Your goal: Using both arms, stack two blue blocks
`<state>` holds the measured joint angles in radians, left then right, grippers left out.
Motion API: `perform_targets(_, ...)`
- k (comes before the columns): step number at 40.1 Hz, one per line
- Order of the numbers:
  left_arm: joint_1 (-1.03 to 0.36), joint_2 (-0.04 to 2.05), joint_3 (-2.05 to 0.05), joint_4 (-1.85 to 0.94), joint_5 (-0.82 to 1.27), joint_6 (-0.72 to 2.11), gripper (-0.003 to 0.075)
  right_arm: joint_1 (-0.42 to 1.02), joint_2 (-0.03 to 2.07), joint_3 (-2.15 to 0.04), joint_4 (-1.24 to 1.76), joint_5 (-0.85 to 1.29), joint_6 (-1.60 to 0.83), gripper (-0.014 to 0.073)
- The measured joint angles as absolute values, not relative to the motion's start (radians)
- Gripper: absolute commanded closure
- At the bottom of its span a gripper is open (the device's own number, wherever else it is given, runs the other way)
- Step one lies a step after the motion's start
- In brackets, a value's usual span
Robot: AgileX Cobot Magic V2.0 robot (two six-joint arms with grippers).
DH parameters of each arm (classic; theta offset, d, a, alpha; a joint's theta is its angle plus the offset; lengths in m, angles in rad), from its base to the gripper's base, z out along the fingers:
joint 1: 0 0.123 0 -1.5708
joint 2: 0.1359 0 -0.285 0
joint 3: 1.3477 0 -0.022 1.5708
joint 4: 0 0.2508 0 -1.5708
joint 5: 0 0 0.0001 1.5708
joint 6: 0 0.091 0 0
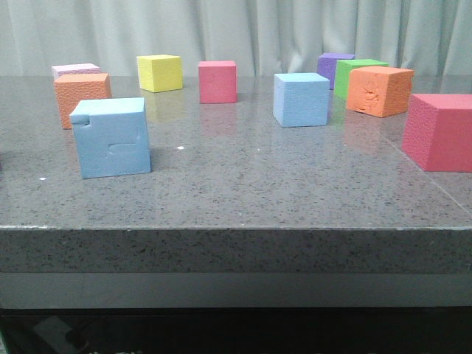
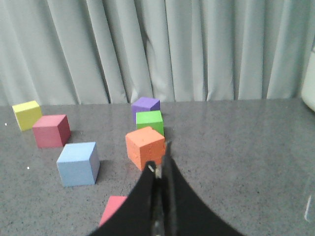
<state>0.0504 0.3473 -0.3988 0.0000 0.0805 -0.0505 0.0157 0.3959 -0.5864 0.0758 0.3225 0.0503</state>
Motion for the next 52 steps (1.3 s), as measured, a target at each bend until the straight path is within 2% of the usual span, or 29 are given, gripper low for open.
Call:
perform_targets(12, 0.05, 0.669, -0.675, 0.01, 0.277, -0.052, 0.0738, 0.016, 0.629, -0.753, 0.076, 0.467, 0.05, 0.0663)
perform_targets(20, 0.05, 0.757, -0.707, 0.008, 0.319, -0.052, 0.0738, 0.016, 0.654, -0.759, 0.076, 0.467, 0.05, 0.0652)
perform_targets(23, 0.05, 0.758, -0.708, 0.006, 0.319, -0.052, 0.0732, 0.016, 0.654, -0.759, 0.076, 0.467, 0.05, 0.0611)
perform_targets(26, 0.05, 0.758, -0.709, 0.006, 0.315, -0.052, 0.0668, 0.016, 0.654, -0.759, 0.076, 0.467, 0.05, 0.0543)
perform_targets(29, 0.05, 0.758, -0.709, 0.006, 0.315, -0.052, 0.0566, 0.016, 0.654, -0.759, 0.076, 0.467, 0.05, 0.0411)
perform_targets(35, 0.05, 0.758, -0.709, 0.006, 0.315, -0.052, 0.0228, 0.016, 0.654, -0.759, 0.076, 0.468, 0.05, 0.0119)
perform_targets(39, 0.05, 0.758, -0.709, 0.006, 0.315, -0.052, 0.0058, 0.016, 0.654, -0.759, 0.076, 0.468, 0.05, -0.0044)
perform_targets(41, 0.05, 0.758, -0.709, 0.006, 0.315, -0.052, 0.0026, 0.016, 0.654, -0.759, 0.076, 0.469, 0.05, -0.0069)
perform_targets(52, 0.05, 0.758, -0.709, 0.006, 0.315, -0.052, 0.0028, 0.016, 0.654, -0.759, 0.08, 0.477, 0.05, -0.0057)
